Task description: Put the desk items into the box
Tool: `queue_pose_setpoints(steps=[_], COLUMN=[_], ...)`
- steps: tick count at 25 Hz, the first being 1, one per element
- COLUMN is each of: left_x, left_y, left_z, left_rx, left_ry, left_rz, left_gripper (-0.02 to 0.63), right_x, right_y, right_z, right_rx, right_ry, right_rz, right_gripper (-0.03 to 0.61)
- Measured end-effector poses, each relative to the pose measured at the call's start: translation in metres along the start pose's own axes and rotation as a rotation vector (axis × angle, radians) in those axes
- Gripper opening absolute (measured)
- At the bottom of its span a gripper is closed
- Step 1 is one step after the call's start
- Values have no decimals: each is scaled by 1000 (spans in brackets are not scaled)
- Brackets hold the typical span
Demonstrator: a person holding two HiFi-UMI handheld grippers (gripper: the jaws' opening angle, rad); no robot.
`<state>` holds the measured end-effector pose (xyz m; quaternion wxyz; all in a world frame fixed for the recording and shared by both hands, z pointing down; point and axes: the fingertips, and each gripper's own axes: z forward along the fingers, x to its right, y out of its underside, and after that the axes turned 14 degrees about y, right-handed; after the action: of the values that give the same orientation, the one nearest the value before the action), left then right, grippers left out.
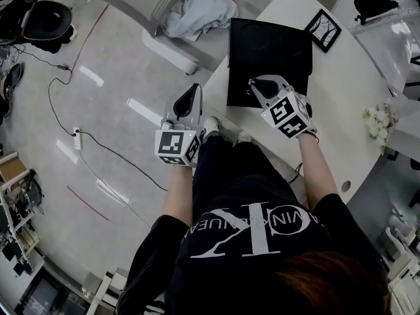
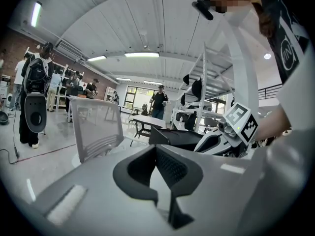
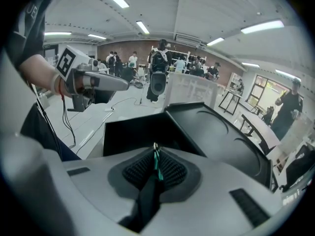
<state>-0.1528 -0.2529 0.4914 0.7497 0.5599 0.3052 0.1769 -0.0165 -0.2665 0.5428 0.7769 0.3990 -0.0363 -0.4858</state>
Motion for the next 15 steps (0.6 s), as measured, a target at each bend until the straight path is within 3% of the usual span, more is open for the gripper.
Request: queue_pose_setpoints(steps=[15], left_x=[-2], left_y=[-1], left_z=[-11], left_rx=[12], left_ry=[-9], left_rz=[-6], left_gripper=[11], right_x=[-15], right_y=[2], right_z=[-2], right_rx=[-26], right_ry=[-43], right_rz=[-36], right_gripper=[35])
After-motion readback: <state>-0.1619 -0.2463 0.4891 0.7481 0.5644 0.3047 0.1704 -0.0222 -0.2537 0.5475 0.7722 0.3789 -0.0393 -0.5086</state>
